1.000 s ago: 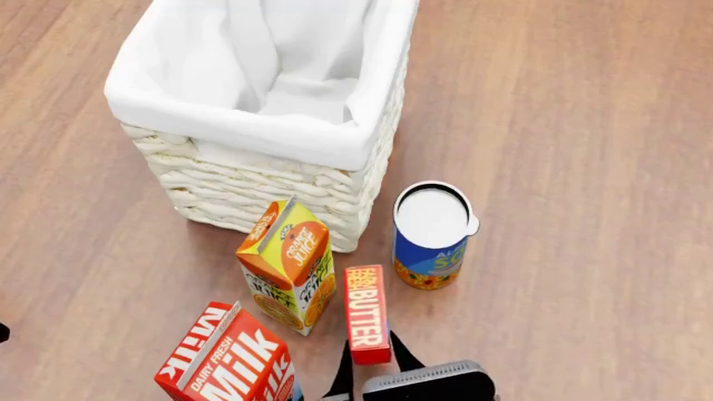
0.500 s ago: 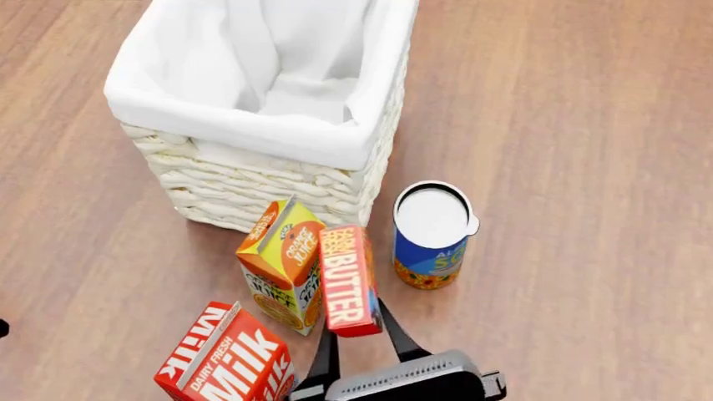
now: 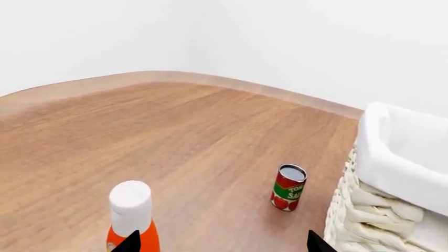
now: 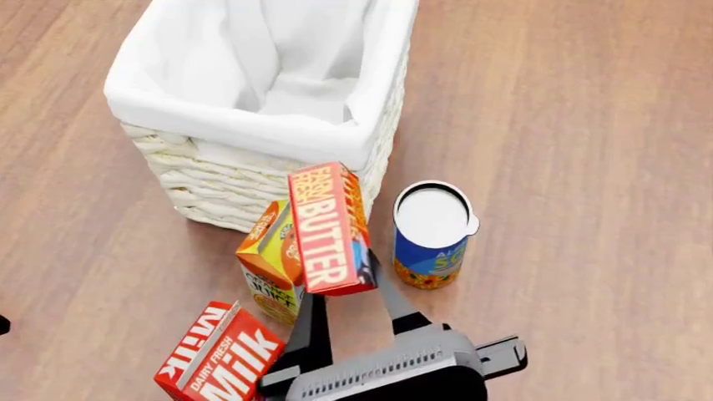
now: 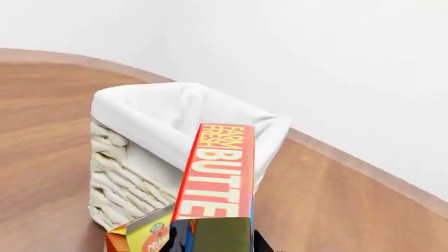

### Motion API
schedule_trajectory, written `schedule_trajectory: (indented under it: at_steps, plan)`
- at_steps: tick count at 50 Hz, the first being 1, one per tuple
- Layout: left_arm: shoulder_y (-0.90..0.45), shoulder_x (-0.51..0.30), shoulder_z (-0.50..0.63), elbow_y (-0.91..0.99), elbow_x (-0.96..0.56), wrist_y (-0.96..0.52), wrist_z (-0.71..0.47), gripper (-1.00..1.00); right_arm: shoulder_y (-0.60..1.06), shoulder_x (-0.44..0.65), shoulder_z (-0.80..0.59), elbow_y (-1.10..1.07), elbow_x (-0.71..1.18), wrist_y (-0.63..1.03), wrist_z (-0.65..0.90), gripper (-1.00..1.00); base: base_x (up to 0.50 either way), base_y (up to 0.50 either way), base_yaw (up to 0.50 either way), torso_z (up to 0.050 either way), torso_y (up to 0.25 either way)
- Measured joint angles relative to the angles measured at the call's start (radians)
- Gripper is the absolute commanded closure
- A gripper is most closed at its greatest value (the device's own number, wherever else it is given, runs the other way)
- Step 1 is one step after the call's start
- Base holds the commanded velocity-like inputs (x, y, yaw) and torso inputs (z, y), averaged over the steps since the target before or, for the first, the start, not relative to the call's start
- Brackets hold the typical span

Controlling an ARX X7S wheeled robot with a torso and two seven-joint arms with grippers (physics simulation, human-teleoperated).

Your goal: Pick up the butter and put it in the basket.

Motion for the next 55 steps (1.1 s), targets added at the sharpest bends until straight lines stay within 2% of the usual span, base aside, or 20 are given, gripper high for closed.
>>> schedule_trajectory:
  at_steps: [21,38,55]
  plan:
    - [-0.007,0.000,0.022,-0.023,0.015,0.017,0.004,-1.00,0.050,0.019,0.067,-0.214,-0.044,0.247,-0.044,1.00,0.00,0.00,0.00,0.000,0.001]
    - [-0.009,-0.002,0.030,-0.032,0.020,0.025,0.004,-1.00,0.014,-0.176,0.182,-0.254,-0.489,0.290,-0.473,1.00,0.00,0.00,0.00,0.001,0.001]
    - [-0.007,-0.006,0.035,-0.034,0.020,0.030,0.001,-1.00,0.033,-0.225,0.312,-0.241,-0.610,0.326,-0.642,1.00,0.00,0.00,0.00,0.001,0.001]
